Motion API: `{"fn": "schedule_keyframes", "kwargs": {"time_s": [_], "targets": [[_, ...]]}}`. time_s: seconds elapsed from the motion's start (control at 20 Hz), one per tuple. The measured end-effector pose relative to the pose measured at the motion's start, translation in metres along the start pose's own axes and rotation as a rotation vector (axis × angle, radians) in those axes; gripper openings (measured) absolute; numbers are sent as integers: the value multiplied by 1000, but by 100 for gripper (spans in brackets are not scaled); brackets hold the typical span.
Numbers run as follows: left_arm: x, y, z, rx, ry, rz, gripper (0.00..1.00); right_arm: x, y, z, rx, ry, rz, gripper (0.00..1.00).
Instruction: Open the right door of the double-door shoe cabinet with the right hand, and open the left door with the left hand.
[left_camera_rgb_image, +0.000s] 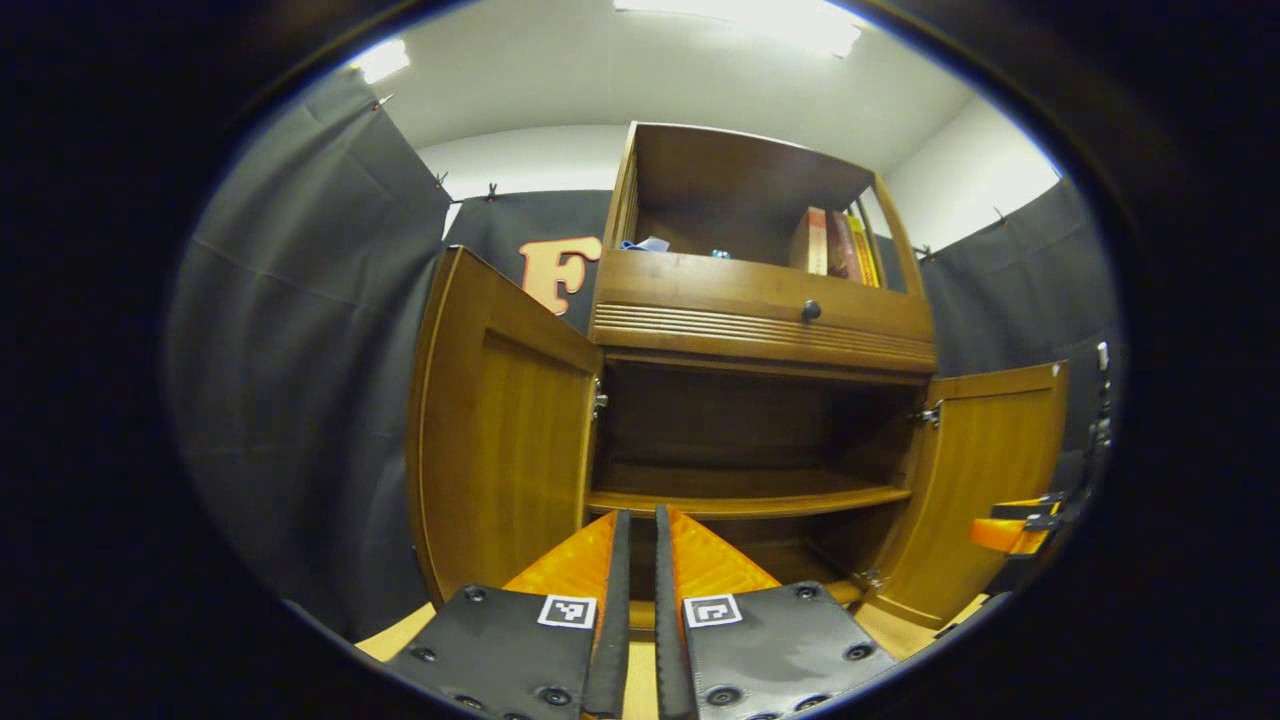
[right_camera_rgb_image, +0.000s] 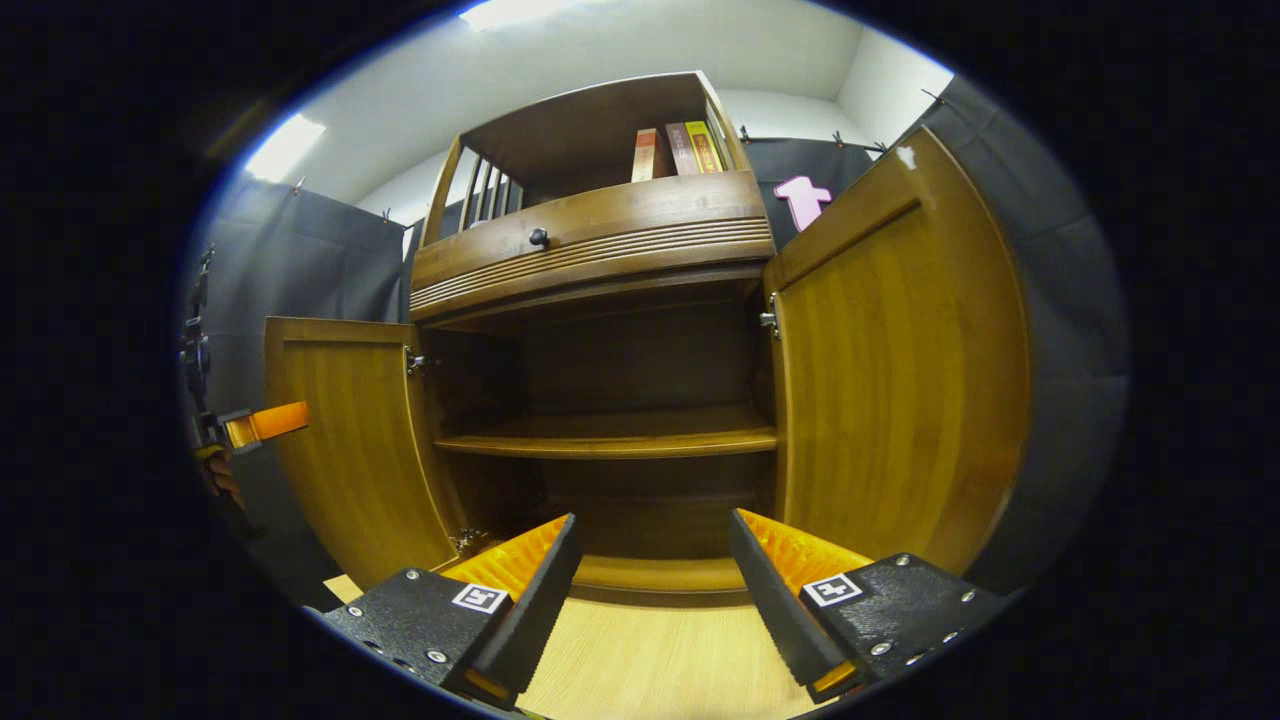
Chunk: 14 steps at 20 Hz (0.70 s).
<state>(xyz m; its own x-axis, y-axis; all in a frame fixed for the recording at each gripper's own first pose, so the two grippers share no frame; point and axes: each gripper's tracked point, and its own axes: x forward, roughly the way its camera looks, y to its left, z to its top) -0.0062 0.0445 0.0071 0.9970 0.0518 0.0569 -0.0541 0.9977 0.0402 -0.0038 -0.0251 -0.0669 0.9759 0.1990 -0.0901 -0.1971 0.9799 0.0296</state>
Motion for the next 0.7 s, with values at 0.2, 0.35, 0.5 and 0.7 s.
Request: {"fn": "schedule_keyframes", "kwargs": {"time_s": [0.2,0.35,0.5,0.7], "targets": [[10,-21,-17,68,17,18,19,-9,-6,0,-20,-5,-28,92],[16,-19,-33,79,40,52,18,-13,-3,-3,-17,-1,-26,92],[17,-16,-41,46,59,73,17,-14,-3,-7,-26,9,-26,92],[16,-9,-40,52,57,94,15,-11,-3,-10,-19,19,-22,92]]}}
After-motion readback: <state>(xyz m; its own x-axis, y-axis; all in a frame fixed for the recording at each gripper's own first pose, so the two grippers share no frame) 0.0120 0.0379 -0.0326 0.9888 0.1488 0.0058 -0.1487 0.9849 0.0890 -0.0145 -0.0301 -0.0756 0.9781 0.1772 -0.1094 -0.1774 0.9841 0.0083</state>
